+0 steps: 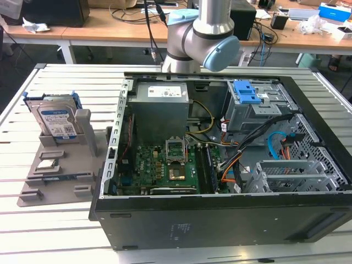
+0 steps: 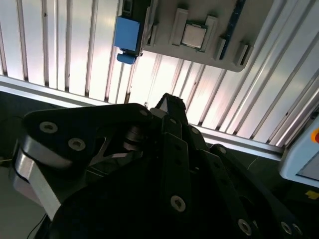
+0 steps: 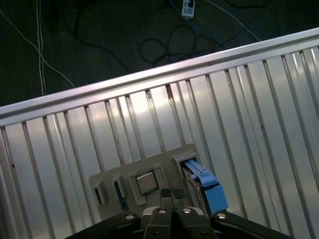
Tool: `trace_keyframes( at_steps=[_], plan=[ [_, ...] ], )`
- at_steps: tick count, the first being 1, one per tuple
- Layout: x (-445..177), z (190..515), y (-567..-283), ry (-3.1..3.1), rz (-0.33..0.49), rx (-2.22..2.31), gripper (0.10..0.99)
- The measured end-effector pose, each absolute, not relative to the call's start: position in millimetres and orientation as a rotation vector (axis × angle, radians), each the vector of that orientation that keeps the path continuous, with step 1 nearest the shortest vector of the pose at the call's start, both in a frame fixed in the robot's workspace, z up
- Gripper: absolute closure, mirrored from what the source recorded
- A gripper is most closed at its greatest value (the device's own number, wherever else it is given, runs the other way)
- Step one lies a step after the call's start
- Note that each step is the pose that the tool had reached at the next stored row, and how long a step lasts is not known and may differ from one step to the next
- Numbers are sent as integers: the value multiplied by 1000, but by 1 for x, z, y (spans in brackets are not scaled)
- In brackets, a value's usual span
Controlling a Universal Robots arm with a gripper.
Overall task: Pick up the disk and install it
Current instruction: 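Pick up the disk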
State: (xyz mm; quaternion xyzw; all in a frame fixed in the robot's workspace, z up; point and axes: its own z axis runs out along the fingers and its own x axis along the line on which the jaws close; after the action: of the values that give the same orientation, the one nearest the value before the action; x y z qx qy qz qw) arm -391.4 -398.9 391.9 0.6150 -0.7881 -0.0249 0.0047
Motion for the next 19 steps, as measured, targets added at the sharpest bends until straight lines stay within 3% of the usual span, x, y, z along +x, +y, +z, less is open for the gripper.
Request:
trace_keyframes(
  at_steps=[19],
  plan=[
    [-391,392,-399,-2266,-76,2154,980]
  ],
)
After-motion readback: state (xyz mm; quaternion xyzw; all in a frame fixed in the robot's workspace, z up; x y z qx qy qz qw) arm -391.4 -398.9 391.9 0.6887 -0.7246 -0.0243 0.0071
